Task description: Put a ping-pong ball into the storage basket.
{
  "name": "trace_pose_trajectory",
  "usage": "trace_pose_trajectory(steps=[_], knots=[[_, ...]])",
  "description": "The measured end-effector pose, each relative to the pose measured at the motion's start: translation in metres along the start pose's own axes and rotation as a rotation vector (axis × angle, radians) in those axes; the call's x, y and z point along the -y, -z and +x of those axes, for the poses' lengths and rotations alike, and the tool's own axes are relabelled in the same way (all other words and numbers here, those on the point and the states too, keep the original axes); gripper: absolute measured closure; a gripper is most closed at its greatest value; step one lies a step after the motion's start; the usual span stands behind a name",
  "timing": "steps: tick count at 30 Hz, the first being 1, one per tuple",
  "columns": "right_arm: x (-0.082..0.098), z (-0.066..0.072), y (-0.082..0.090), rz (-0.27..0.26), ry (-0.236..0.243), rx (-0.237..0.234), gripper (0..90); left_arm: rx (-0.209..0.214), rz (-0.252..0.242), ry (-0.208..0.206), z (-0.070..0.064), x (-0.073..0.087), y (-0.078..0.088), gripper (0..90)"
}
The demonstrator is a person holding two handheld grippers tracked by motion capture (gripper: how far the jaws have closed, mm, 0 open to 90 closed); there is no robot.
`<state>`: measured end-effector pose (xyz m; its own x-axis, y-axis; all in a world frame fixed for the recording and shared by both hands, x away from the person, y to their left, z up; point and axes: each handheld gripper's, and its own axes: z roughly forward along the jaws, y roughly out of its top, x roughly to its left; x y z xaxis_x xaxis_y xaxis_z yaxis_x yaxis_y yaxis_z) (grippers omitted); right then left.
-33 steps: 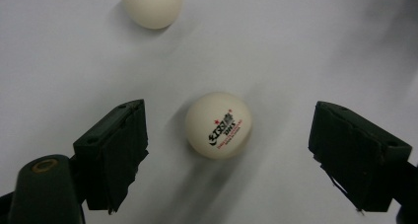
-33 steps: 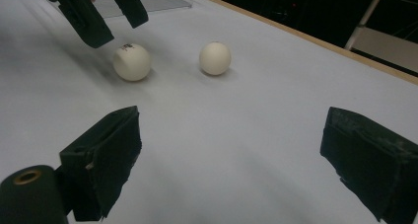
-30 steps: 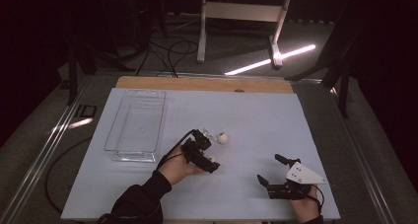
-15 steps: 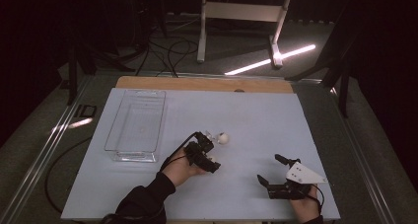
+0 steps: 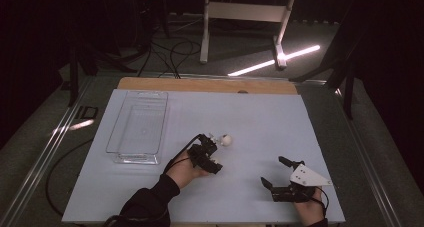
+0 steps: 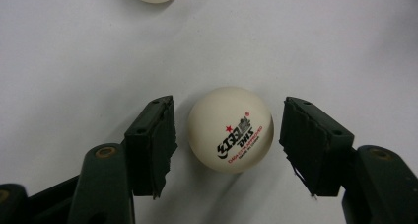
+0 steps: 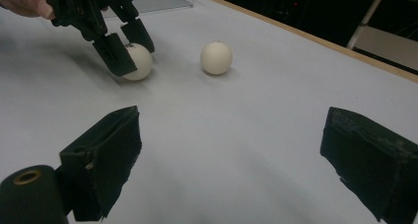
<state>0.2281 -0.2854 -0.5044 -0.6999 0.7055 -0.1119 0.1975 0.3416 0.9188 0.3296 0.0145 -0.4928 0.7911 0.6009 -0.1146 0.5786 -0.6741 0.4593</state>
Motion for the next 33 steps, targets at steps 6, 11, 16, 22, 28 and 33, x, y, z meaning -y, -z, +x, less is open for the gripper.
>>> trace_pose_trajectory(steps=[6, 11, 16, 22, 28, 33], knots=[[0.000, 0.000, 0.000, -0.002, -0.001, -0.001, 8.4, -0.004, 0.014, -0.023, -0.001, -0.001, -0.004, 46.6], [0.000, 0.000, 0.000, -0.001, 0.000, -0.001, 8.4, -0.007, 0.023, -0.034, -0.001, -0.001, -0.005, 50.7], [0.000, -0.001, 0.000, -0.001, 0.000, -0.002, 8.4, -0.005, 0.033, -0.043, -0.001, -0.001, -0.004, 51.7], [0.000, 0.000, 0.000, -0.001, -0.001, -0.001, 8.4, 0.012, 0.041, -0.070, -0.003, -0.002, 0.000, 51.9], [0.000, 0.000, 0.000, -0.001, 0.000, -0.001, 8.4, 0.030, 0.059, -0.109, -0.006, -0.003, 0.006, 51.9], [0.000, 0.000, 0.000, -0.002, -0.002, -0.001, 8.4, 0.037, 0.074, -0.139, -0.006, -0.003, 0.010, 51.9]])
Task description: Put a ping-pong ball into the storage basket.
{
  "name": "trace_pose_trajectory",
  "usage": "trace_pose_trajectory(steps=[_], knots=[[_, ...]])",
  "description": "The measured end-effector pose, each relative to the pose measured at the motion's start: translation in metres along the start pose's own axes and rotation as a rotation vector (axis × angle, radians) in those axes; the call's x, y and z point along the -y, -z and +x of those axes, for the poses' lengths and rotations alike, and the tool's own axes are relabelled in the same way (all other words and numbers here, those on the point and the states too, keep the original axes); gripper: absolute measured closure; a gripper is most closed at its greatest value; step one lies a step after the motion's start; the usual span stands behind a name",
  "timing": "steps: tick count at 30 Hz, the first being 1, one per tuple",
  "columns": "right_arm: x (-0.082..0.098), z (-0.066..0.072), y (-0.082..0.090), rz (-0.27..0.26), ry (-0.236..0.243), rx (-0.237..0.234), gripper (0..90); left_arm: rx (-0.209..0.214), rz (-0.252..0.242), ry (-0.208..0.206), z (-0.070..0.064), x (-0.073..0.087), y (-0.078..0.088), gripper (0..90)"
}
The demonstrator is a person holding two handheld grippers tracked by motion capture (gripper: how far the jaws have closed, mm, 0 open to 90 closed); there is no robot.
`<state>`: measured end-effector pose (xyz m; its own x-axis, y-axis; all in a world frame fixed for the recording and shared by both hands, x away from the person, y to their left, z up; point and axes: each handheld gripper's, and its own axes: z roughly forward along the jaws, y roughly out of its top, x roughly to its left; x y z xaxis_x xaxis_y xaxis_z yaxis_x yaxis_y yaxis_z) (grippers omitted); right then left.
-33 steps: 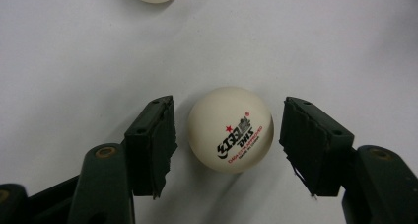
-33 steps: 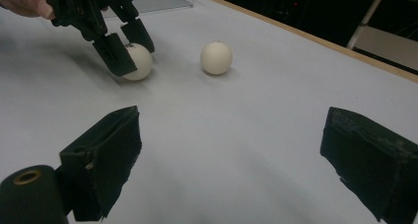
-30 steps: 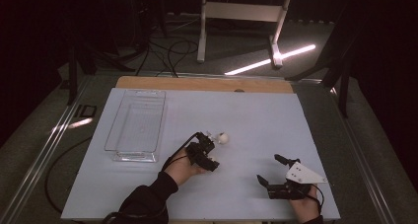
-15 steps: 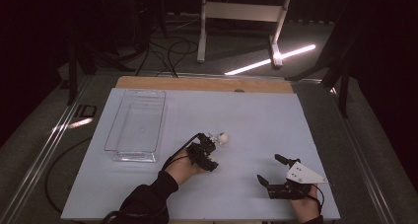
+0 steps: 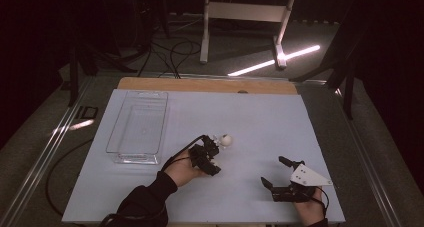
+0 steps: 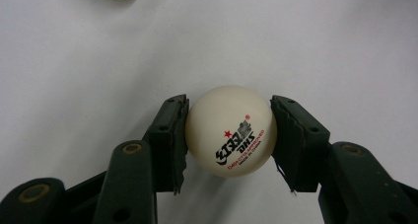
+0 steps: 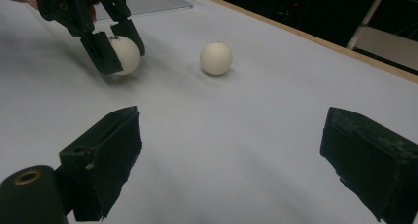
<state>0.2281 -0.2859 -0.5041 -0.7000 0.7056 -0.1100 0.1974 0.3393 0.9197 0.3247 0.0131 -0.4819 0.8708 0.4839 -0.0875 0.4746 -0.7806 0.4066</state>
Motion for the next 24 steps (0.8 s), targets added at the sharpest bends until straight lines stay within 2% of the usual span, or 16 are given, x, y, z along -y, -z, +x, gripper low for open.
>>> trace_pose_trajectory(steps=[4, 5, 8, 9, 13, 24], knots=[[0.000, 0.000, 0.000, 0.000, 0.002, 0.000, 8.4, 0.004, 0.007, -0.012, -0.001, 0.000, 0.002, 51.9], [0.000, 0.000, 0.000, 0.001, 0.002, 0.000, 8.4, 0.007, 0.018, -0.033, -0.002, 0.000, 0.004, 51.9], [0.000, 0.000, 0.000, 0.001, 0.002, -0.001, 8.4, 0.014, 0.022, -0.052, -0.002, 0.001, 0.007, 51.9], [0.000, 0.000, 0.000, 0.001, 0.000, -0.003, 8.4, 0.026, 0.018, -0.051, -0.002, 0.001, 0.009, 51.9], [0.000, 0.000, 0.000, -0.001, -0.003, -0.004, 8.4, 0.033, 0.025, -0.060, -0.001, 0.003, 0.012, 51.9], [0.000, 0.000, -0.001, -0.001, -0.003, -0.008, 8.4, 0.034, 0.069, -0.127, -0.004, 0.009, 0.020, 51.9]])
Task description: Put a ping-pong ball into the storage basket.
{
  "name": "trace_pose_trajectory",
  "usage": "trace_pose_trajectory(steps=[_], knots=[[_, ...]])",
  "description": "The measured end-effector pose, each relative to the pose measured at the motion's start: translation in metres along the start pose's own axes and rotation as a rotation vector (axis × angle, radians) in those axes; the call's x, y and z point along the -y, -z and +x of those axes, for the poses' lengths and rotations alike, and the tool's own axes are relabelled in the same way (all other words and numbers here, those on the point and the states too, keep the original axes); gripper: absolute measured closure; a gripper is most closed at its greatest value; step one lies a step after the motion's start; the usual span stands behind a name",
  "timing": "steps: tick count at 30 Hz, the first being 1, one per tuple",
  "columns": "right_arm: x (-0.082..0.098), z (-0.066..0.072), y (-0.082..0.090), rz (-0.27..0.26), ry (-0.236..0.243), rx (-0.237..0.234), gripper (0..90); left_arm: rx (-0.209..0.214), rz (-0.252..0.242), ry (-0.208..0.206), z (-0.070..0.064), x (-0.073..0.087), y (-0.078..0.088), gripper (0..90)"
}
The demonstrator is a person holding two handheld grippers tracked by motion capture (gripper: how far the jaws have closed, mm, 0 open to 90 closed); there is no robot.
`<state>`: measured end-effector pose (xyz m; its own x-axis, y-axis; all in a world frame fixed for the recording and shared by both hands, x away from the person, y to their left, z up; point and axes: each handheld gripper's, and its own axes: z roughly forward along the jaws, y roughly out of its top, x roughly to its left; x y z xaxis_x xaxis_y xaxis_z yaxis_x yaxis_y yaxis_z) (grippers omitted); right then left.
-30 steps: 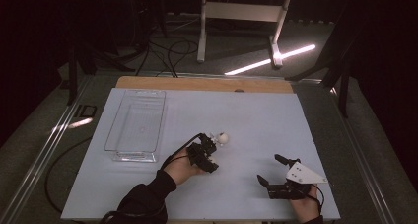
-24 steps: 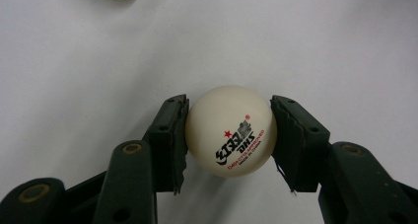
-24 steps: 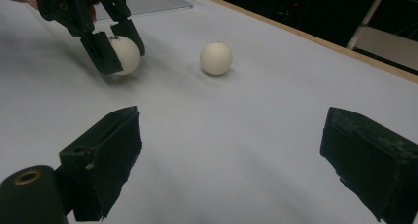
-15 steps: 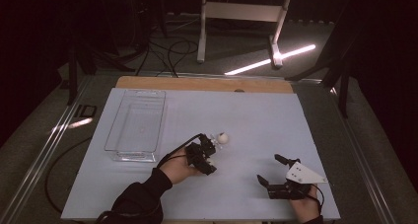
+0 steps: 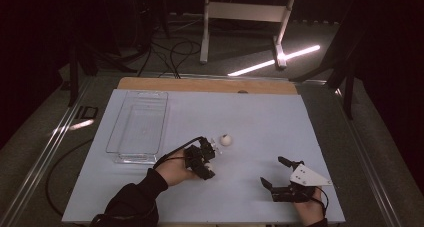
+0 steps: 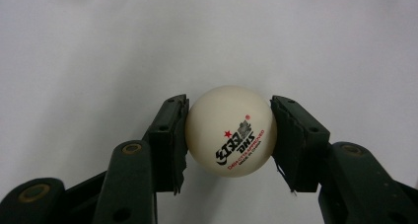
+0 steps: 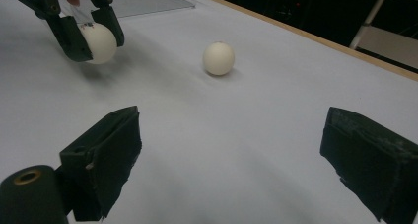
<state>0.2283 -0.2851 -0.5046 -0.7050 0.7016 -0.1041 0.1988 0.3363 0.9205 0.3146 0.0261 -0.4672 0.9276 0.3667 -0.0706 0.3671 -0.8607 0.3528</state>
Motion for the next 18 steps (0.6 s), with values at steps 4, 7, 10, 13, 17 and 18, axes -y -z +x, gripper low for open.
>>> trace_pose_trajectory(steps=[4, 7, 10, 13, 17, 18], knots=[[0.000, 0.000, 0.000, 0.002, 0.002, 0.001, 8.4, -0.001, 0.016, -0.026, -0.001, 0.002, 0.002, 51.9], [0.000, 0.000, 0.000, 0.002, 0.005, 0.000, 8.4, 0.003, 0.023, -0.038, -0.002, 0.004, 0.004, 51.9], [0.000, 0.000, 0.000, 0.001, 0.007, 0.001, 8.4, 0.007, 0.029, -0.046, -0.003, 0.006, 0.004, 51.9], [0.000, 0.000, 0.000, 0.004, 0.007, -0.003, 8.4, 0.014, 0.038, -0.059, -0.004, 0.008, 0.007, 51.9], [0.000, 0.000, 0.000, 0.007, 0.009, 0.000, 8.4, 0.022, 0.039, -0.063, -0.004, 0.011, 0.011, 51.9], [0.000, 0.000, 0.000, 0.005, 0.012, 0.001, 8.4, 0.022, 0.043, -0.064, -0.004, 0.011, 0.011, 51.9]])
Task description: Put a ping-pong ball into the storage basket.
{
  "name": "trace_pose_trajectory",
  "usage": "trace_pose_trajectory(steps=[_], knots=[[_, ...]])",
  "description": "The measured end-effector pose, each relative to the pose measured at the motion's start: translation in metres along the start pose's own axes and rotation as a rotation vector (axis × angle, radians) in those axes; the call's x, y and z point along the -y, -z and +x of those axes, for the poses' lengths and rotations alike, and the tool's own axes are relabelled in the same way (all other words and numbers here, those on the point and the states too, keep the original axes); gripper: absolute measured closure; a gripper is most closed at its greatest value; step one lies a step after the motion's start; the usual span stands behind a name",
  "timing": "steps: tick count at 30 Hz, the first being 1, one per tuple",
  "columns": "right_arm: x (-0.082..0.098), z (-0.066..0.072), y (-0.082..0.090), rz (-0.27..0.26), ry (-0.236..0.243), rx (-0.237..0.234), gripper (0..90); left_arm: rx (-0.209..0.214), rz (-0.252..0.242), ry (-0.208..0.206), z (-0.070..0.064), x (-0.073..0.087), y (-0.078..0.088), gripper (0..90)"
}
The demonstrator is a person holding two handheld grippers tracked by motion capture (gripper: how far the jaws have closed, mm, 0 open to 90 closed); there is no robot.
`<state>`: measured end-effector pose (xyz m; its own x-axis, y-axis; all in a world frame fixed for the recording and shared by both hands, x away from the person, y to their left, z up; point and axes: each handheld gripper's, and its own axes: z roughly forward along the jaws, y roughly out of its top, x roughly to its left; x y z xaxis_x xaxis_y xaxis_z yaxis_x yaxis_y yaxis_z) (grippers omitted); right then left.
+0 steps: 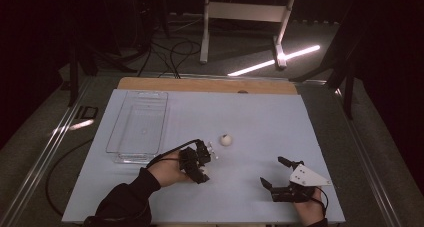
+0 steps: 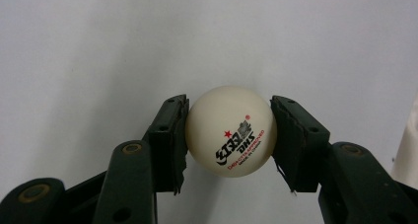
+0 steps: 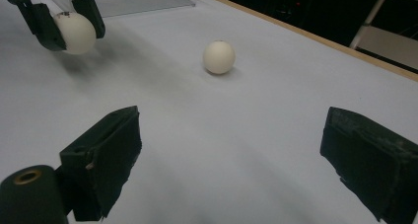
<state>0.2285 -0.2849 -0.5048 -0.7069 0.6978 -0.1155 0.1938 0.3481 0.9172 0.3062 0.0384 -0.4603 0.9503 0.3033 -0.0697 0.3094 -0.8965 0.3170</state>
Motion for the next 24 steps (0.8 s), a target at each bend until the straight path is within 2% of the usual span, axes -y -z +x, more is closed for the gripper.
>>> trace_pose_trajectory(steps=[4, 12, 14, 17, 24], knots=[[0.000, 0.000, 0.000, 0.001, -0.001, 0.001, 8.4, -0.002, -0.001, -0.013, -0.001, 0.002, 0.004, 51.9], [0.000, 0.001, 0.001, 0.001, 0.000, 0.002, 8.4, 0.031, -0.009, -0.060, -0.004, 0.006, 0.012, 51.9], [0.000, 0.001, 0.001, 0.001, 0.000, 0.002, 8.5, 0.020, -0.008, -0.073, -0.005, 0.006, 0.014, 51.9], [0.000, 0.001, 0.001, 0.001, -0.001, 0.001, 8.4, 0.020, -0.012, -0.070, -0.004, 0.007, 0.017, 51.9], [0.000, 0.001, 0.000, 0.001, -0.001, 0.001, 8.4, 0.021, -0.004, -0.092, -0.004, 0.010, 0.025, 51.9]])
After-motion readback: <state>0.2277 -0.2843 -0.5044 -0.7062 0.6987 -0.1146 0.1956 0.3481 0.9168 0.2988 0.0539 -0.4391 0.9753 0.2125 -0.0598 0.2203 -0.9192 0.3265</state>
